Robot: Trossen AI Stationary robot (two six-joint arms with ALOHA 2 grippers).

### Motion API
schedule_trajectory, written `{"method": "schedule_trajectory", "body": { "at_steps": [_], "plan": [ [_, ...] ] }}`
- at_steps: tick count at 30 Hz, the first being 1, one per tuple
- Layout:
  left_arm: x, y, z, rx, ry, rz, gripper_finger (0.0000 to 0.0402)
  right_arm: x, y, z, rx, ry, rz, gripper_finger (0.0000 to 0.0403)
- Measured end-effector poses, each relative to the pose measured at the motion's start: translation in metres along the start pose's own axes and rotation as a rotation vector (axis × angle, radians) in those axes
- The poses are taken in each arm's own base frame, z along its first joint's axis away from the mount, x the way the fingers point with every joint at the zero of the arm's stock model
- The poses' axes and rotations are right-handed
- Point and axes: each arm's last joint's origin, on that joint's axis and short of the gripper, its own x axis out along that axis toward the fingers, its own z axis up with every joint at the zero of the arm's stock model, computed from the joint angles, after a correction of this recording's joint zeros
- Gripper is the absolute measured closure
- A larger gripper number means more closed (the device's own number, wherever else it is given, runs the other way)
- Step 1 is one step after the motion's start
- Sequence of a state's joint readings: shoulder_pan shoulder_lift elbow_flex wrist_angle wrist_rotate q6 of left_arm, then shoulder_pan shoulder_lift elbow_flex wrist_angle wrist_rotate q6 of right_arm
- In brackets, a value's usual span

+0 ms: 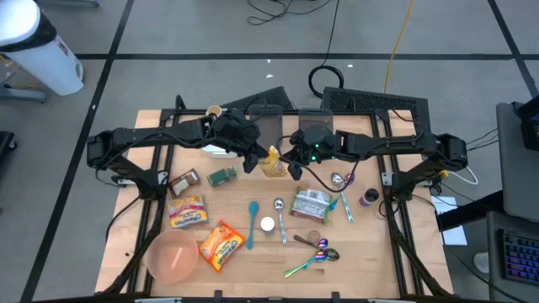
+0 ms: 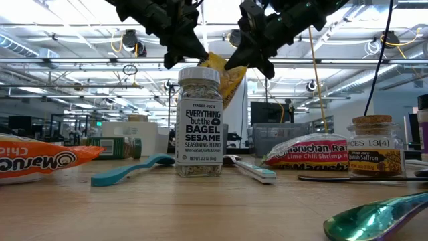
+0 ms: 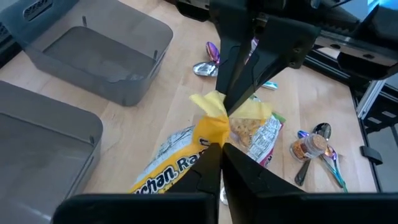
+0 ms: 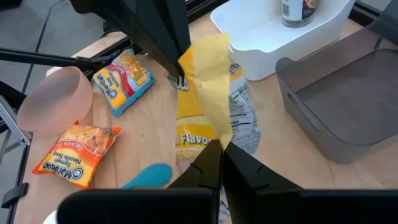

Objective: Pick & Place Food Item
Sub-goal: Put the yellow noodle pack into the right black bin

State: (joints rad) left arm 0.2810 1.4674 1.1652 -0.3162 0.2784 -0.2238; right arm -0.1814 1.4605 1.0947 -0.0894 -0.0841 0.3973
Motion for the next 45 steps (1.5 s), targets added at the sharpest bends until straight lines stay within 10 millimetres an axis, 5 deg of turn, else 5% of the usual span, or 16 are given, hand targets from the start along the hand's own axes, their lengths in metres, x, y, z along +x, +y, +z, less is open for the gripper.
{"method": "schedule_trajectory", "body": {
  "at_steps": [6,16,24,35,45],
  "plan": [
    [-0.001,0.003,0.001,-0.043,0.001,-0.003,0.0357,0.000,0.000,0.000,0.002,0.001,0.001,0.0402],
    [-0.006,0.015,0.003,-0.069,0.017,-0.107,0.0254,0.000,0.000,0.000,0.009,0.035,0.074,0.0403],
    [-0.020,0.022,0.008,-0.065,-0.016,-0.115,0.0226,-0.007,-0.010,0.003,0.089,0.094,0.164,0.0403],
    [-0.052,0.017,0.017,-0.029,-0.098,-0.171,0.0229,-0.068,-0.020,0.042,0.015,0.151,0.074,0.0403],
    [-0.059,0.014,0.018,0.013,-0.115,-0.181,0.0227,-0.119,-0.034,0.083,-0.028,0.158,-0.033,0.0403]
  ]
}}
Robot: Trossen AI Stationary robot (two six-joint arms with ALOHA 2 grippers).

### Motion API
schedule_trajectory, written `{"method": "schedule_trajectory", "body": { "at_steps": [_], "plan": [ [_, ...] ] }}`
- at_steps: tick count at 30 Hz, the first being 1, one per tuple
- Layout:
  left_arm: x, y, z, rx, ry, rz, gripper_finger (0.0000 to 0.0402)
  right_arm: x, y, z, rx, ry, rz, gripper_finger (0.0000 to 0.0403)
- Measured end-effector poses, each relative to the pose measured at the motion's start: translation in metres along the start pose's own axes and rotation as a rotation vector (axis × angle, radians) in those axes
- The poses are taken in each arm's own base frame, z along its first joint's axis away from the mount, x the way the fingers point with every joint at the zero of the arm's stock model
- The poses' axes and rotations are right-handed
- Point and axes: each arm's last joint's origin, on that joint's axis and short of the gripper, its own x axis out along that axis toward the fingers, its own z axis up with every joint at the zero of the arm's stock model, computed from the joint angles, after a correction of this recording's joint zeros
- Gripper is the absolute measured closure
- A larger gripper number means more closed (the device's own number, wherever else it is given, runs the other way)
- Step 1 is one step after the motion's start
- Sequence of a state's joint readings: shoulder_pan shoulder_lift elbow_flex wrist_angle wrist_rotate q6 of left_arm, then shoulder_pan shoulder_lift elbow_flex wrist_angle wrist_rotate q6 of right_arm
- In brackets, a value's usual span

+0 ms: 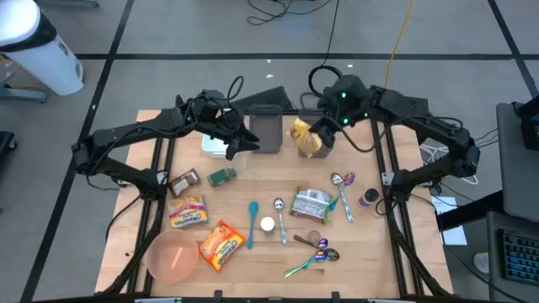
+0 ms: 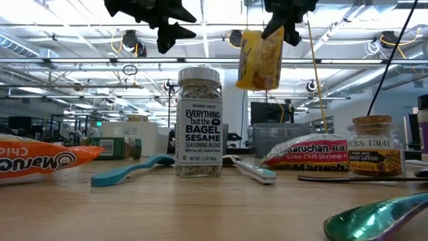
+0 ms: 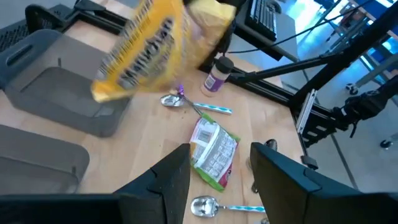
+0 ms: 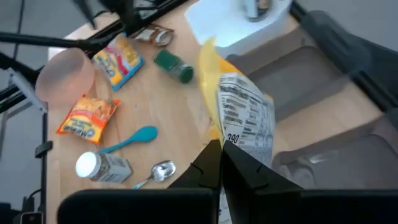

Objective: Pick & Place Food Item
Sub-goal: Put the yellow noodle pack into the right black bin

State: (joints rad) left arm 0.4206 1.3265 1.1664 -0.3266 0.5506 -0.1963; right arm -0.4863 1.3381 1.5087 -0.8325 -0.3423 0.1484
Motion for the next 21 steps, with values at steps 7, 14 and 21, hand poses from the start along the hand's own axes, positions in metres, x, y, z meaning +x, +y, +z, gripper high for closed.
{"method": "schedule_trajectory", "body": {
  "at_steps": [7,14,21],
  "plan": [
    [0.000,-0.001,-0.002,-0.001,0.020,-0.001,0.0227,-0.015,-0.019,0.006,0.072,-0.025,-0.082,0.0403],
    [0.000,-0.001,-0.002,-0.006,0.019,-0.001,0.0227,-0.021,-0.035,0.008,0.147,-0.055,-0.181,0.0403],
    [0.000,-0.001,-0.002,-0.005,0.019,-0.001,0.0227,-0.018,-0.051,0.009,0.243,-0.053,-0.221,0.0403]
  ]
}}
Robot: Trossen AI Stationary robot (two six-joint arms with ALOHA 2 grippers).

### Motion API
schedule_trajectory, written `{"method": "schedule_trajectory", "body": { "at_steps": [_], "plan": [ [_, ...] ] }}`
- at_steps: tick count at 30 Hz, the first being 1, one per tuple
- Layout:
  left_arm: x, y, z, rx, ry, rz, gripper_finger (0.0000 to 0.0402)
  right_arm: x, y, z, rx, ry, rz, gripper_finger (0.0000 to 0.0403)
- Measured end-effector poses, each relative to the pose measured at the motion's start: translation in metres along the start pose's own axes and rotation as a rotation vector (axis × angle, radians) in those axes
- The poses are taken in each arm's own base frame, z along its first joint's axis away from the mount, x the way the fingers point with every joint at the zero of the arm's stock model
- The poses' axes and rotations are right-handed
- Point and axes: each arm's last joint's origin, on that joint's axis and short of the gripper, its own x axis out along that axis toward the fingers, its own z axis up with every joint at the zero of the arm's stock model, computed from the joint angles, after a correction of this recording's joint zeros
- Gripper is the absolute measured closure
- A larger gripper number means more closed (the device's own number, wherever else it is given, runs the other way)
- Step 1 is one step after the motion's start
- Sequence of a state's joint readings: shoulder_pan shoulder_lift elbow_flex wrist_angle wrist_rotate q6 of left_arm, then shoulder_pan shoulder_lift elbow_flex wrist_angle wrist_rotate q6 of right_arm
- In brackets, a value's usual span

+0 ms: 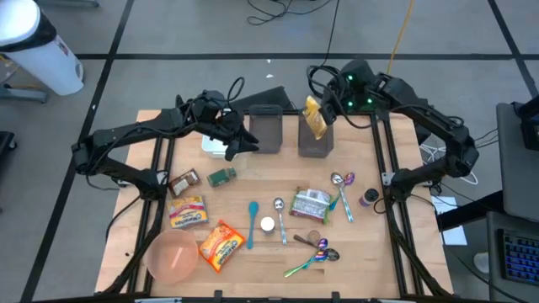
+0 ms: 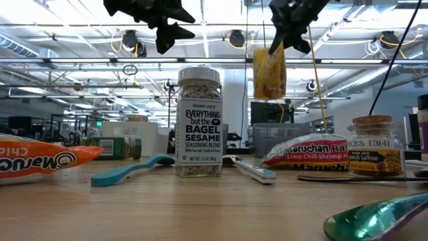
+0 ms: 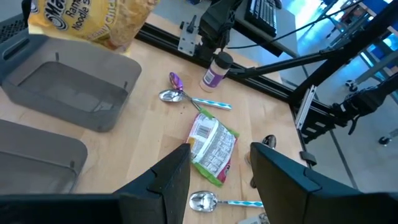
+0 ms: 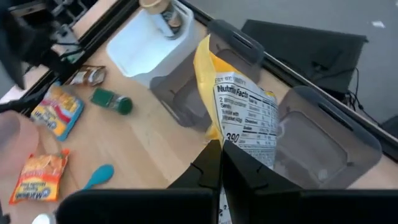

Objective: Pick & Place Food Item
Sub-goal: Put the yellow noodle pack into the right black bin

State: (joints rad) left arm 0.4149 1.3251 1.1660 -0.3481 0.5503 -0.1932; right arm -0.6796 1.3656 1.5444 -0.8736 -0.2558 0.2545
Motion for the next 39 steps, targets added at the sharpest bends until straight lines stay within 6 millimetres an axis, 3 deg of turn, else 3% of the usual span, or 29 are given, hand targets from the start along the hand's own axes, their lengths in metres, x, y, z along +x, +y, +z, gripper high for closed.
{"method": "schedule_trajectory", "body": {
  "at_steps": [14,24,39],
  "plan": [
    [0.000,0.001,-0.004,-0.022,0.031,0.007,0.0227,0.016,-0.012,0.000,0.074,-0.016,-0.238,0.0403],
    [0.001,-0.001,-0.005,-0.039,0.044,0.003,0.0227,0.046,-0.026,-0.021,0.145,0.019,-0.279,0.0403],
    [0.003,-0.004,-0.008,-0.034,0.063,0.010,0.0227,0.073,-0.040,-0.046,0.245,0.008,-0.284,0.0403]
  ]
}}
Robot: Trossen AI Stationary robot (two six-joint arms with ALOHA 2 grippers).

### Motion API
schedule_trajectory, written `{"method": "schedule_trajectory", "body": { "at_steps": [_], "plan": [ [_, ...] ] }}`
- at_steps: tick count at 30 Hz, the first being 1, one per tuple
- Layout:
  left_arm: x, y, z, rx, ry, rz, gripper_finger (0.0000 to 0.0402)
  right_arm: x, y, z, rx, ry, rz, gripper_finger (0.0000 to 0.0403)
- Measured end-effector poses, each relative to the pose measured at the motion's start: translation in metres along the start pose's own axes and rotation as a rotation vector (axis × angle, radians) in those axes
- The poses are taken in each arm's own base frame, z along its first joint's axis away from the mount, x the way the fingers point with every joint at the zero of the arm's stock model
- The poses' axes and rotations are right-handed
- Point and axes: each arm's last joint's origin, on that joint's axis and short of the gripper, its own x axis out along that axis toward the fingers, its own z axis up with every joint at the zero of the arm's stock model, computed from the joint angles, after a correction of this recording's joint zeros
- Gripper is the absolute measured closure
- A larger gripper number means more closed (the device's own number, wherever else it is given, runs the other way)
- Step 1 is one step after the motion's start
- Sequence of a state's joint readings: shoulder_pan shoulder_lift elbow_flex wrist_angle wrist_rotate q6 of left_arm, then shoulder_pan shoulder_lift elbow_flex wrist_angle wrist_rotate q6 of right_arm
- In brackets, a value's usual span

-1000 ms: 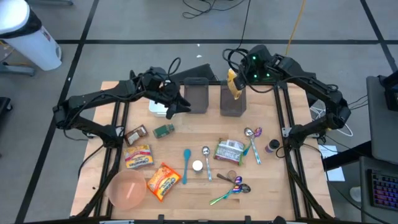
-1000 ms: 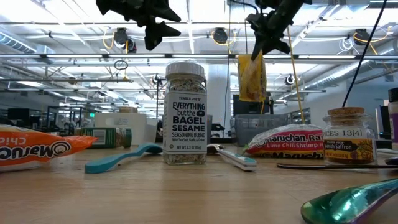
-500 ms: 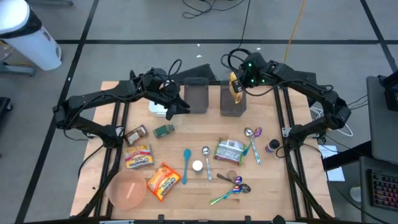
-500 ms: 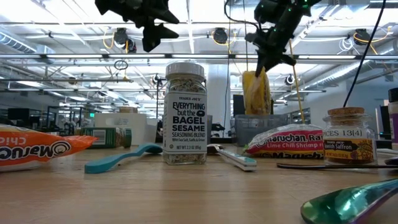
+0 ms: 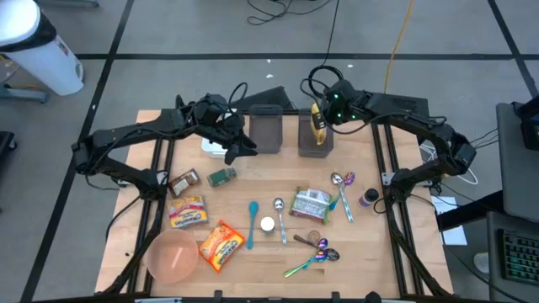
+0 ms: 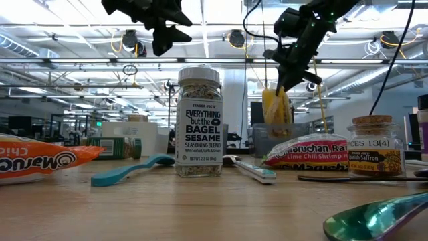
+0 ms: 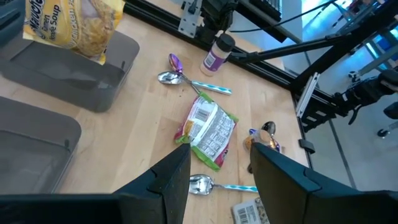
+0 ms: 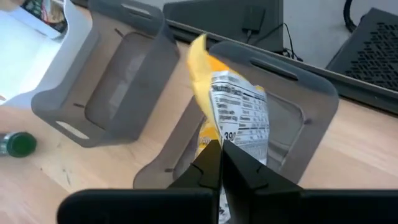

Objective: Pick & Place Food Item
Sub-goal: Put the yellow noodle pack into the right black bin

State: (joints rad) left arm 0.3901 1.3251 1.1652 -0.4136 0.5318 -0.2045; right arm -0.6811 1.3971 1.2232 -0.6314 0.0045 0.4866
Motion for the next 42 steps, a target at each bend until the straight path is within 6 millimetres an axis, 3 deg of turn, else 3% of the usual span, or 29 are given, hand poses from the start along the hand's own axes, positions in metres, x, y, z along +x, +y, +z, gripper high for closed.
{"method": "schedule_trajectory", "body": {
  "at_steps": [11,42],
  "plan": [
    [0.000,0.000,-0.001,-0.005,0.008,0.006,0.0227,0.012,-0.007,-0.010,0.026,-0.004,-0.057,0.0403],
    [0.000,0.000,-0.001,-0.005,0.005,0.011,0.0227,0.011,-0.030,0.001,0.050,-0.055,-0.146,0.0403]
  ]
}}
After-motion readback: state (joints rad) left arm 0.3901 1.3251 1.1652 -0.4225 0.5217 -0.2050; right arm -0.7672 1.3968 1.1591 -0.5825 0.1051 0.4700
